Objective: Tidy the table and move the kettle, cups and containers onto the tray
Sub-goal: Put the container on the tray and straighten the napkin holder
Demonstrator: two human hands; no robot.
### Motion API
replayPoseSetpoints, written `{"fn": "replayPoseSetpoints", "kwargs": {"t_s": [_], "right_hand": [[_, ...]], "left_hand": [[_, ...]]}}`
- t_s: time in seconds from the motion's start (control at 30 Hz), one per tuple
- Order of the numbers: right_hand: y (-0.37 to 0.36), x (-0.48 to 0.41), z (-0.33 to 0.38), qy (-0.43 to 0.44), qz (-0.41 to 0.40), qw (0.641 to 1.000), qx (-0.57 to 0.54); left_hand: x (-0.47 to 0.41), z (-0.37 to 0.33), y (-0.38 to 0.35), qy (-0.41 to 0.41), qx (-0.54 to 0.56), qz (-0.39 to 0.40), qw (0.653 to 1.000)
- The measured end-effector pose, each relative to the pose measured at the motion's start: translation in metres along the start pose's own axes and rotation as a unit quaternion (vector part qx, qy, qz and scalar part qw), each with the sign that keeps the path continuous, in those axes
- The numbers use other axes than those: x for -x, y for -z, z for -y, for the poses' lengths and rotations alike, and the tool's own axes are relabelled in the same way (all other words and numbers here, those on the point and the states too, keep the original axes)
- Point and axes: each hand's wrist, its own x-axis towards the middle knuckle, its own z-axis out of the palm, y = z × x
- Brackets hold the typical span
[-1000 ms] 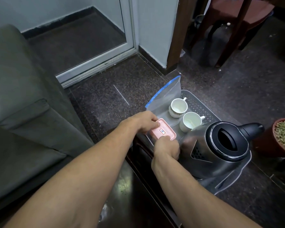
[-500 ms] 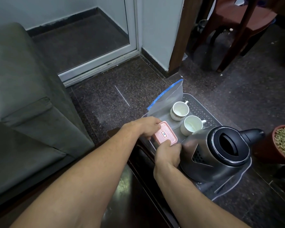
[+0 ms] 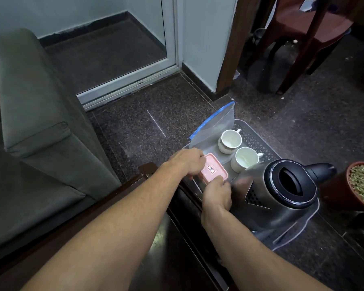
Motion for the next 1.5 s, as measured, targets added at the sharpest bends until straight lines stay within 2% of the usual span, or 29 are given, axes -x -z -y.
{"fn": "replayPoseSetpoints", "kwargs": {"t_s": [0.13, 0.27, 0.37, 0.43, 0.53, 0.73, 0.9, 1.07, 1.17, 1.3, 1.43, 1.5], "right_hand": [[0.008, 0.005, -0.007, 0.006, 0.007, 0.999, 0.034], [0.018, 0.041, -0.014, 0.051, -0.018, 0.996, 0.076], [0.008, 0.082, -0.017, 0.130, -0.011, 0.987, 0.091], [-0.008, 0.113, -0.023, 0.214, 0.036, 0.969, 0.118], [-0.039, 0.164, -0.035, 0.333, 0.132, 0.920, 0.159], [-0.091, 0.262, -0.083, 0.506, 0.268, 0.782, 0.246], [-0.120, 0.332, -0.131, 0.562, 0.322, 0.702, 0.296], [-0.131, 0.368, -0.188, 0.545, 0.373, 0.646, 0.383], [-0.139, 0.375, -0.225, 0.516, 0.400, 0.624, 0.428], [-0.156, 0.380, -0.263, 0.471, 0.419, 0.629, 0.455], [-0.181, 0.386, -0.285, 0.442, 0.432, 0.641, 0.455], [-0.197, 0.391, -0.293, 0.434, 0.437, 0.641, 0.458]], "left_hand": [[0.014, 0.005, 0.004, -0.011, 0.032, -0.064, 0.997], [0.049, 0.017, 0.013, -0.008, 0.063, -0.150, 0.987], [0.083, 0.037, 0.018, 0.000, 0.073, -0.220, 0.973], [0.110, 0.059, 0.015, 0.010, 0.068, -0.252, 0.965], [0.156, 0.111, 0.010, 0.044, 0.079, -0.282, 0.955], [0.278, 0.231, 0.001, 0.152, 0.079, -0.340, 0.925], [0.378, 0.311, -0.015, 0.200, 0.047, -0.359, 0.910], [0.452, 0.387, -0.047, 0.288, 0.077, -0.310, 0.903], [0.477, 0.420, -0.085, 0.377, 0.146, -0.328, 0.854], [0.486, 0.444, -0.135, 0.482, 0.310, -0.369, 0.732], [0.481, 0.450, -0.174, 0.524, 0.434, -0.364, 0.636], [0.475, 0.449, -0.190, 0.506, 0.500, -0.357, 0.606]]}}
